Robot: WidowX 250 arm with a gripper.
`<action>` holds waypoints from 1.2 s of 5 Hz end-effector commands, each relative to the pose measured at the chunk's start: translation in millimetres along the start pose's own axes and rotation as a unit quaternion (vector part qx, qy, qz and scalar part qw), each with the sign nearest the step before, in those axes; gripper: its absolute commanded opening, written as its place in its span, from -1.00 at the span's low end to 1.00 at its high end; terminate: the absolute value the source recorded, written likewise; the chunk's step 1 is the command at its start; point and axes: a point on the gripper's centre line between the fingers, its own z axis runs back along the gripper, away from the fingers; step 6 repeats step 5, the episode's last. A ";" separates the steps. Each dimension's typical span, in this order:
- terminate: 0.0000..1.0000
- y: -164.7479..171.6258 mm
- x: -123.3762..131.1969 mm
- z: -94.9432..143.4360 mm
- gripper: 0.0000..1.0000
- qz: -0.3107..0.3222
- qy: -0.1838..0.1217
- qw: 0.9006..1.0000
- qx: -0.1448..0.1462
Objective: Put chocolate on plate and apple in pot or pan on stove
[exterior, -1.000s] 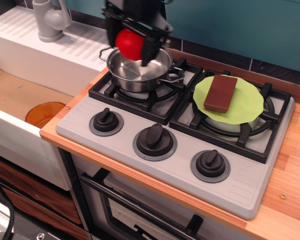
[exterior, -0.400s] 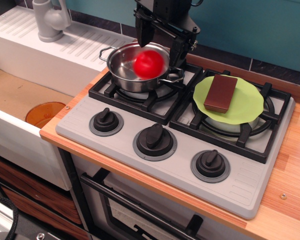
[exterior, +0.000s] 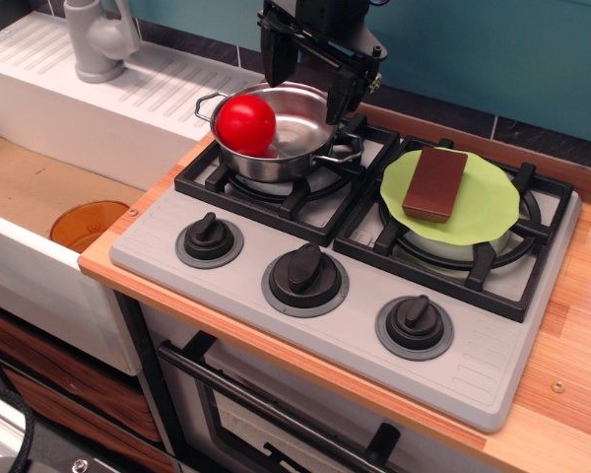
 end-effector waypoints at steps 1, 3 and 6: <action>-1.00 -31.0 -7.4 35.4 1.00 0.007 -0.023 1.000 0.015; -1.00 -63.9 -30.5 50.8 1.00 0.023 -0.015 1.000 0.011; 1.00 -59.3 -32.3 36.8 1.00 0.035 -0.024 0.999 -0.028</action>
